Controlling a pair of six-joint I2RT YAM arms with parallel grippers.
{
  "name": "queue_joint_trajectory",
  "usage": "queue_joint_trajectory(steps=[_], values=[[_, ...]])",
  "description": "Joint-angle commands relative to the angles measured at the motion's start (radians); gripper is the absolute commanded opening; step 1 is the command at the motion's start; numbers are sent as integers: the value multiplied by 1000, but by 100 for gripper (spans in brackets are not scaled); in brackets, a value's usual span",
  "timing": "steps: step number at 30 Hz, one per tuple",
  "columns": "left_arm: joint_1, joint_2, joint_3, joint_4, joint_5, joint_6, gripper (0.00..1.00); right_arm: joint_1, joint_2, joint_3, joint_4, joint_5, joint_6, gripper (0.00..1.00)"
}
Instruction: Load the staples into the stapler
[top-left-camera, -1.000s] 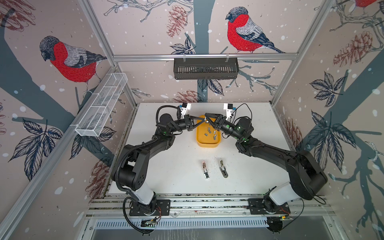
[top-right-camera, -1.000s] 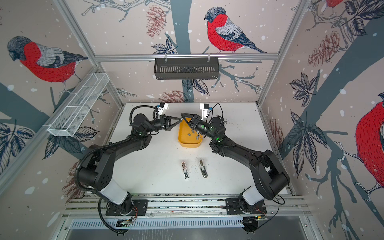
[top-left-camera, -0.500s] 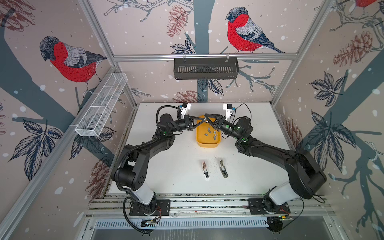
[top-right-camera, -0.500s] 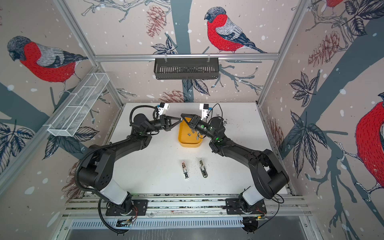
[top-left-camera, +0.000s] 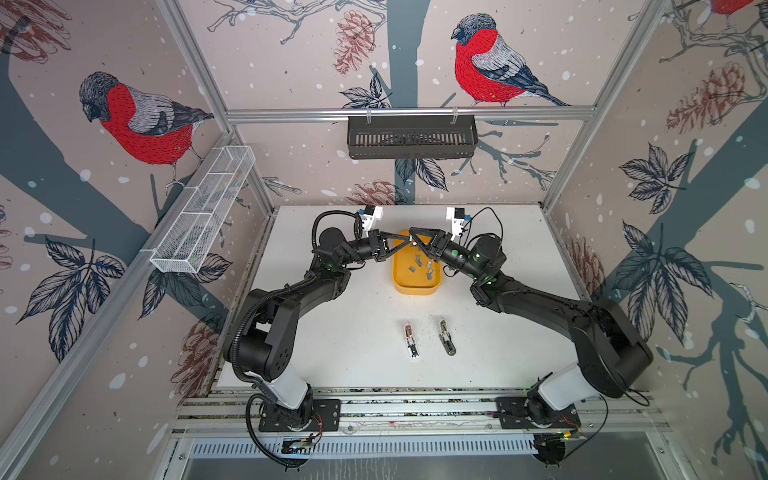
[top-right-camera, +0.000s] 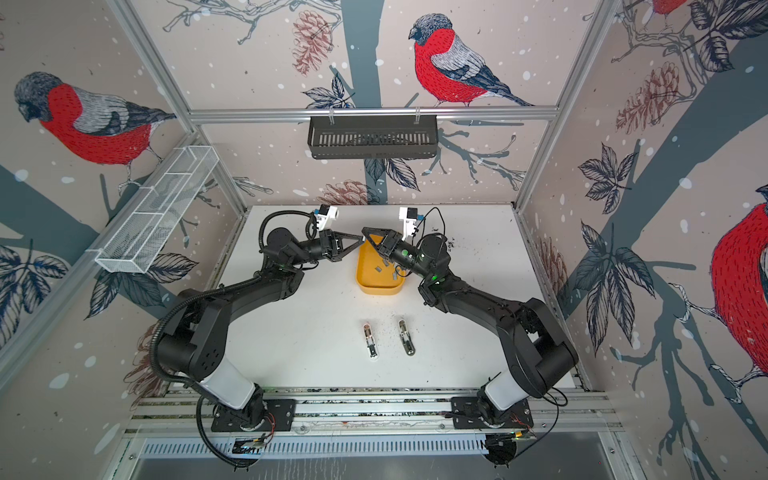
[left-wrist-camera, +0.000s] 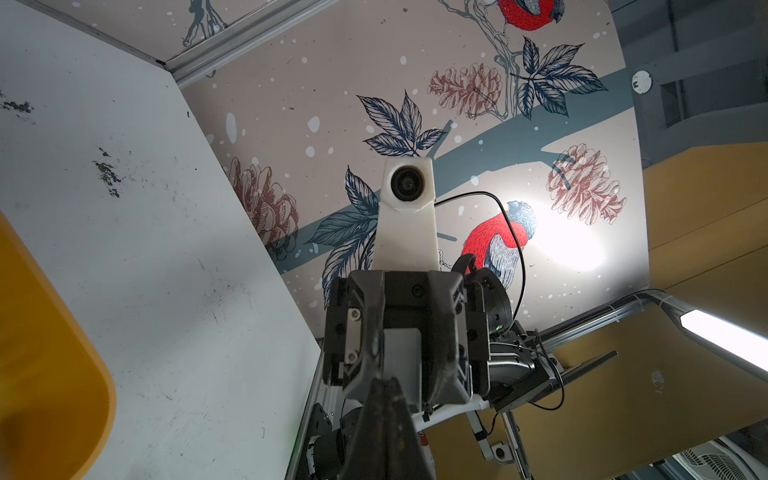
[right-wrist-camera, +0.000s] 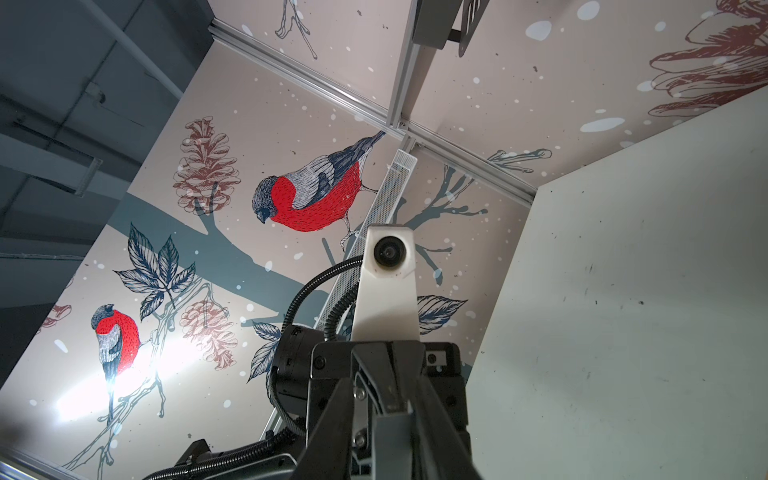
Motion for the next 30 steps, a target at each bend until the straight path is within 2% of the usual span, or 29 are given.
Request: queue_joint_trajectory(steps=[1, 9, 19, 30], values=[[0, 1, 4, 59, 21, -6, 0, 0, 4, 0, 46, -5, 2, 25], [0, 0, 4, 59, 21, -6, 0, 0, 4, 0, 46, -6, 2, 21], [-1, -3, 4, 57, 21, -3, 0, -2, 4, -4, 44, -3, 0, 25], [-1, 0, 4, 57, 23, -3, 0, -3, 5, -6, 40, 0, -1, 19]])
